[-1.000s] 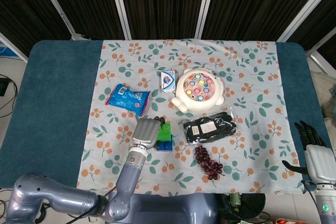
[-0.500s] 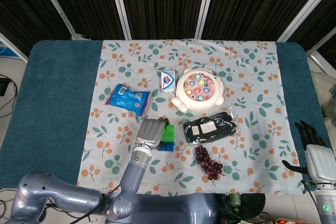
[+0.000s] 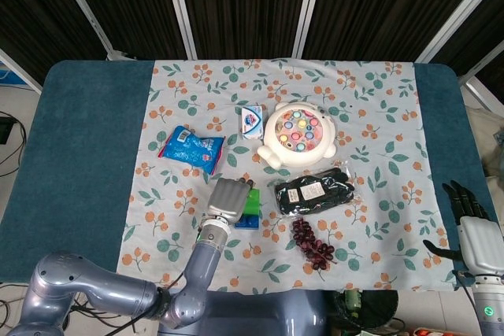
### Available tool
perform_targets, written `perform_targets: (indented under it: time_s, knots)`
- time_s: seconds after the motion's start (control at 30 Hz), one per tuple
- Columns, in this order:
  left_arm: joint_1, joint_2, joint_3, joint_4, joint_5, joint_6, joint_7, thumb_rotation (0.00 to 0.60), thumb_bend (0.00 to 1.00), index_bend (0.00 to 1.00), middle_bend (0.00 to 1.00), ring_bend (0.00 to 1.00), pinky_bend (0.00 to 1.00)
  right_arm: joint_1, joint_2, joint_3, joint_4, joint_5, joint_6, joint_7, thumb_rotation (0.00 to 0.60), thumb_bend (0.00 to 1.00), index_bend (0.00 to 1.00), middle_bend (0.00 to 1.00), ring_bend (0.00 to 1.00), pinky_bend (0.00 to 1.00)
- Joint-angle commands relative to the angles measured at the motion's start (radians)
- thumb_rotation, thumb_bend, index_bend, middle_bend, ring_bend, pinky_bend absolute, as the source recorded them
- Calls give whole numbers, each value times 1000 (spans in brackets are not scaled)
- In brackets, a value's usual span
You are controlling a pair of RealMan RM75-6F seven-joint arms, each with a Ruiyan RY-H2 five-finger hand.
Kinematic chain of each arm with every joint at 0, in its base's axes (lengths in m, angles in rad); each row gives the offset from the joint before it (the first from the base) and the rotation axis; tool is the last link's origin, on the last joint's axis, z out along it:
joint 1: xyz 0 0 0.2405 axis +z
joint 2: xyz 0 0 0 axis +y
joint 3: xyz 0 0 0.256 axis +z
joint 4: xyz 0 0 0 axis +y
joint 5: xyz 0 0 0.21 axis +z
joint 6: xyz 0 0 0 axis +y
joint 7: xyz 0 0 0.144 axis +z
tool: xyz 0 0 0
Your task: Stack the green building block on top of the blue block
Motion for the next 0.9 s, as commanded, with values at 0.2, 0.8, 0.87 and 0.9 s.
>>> perform_targets:
  time_s: [0.2,0.8,0.87,0.9]
  knots:
    - [-5,-8,13,7,0,5,-11,600,372,556,528,465,547,0,0,0,0,-2,1,1,600,114,0,0,0,189]
    - [69,182,59,-244,129,41,-99,600,145,14,45,20,153,0,-1,-3,8,-8,5,-10,600,116,0,0,0,189]
    - [97,232,97,-293,180,49,-122,600,145,14,42,13,143,0,-2,-2,10,-9,6,-12,600,116,0,0,0,190]
    - [115,261,123,-318,214,54,-135,600,145,14,36,7,133,-1,-2,-2,11,-9,7,-13,600,116,0,0,0,190]
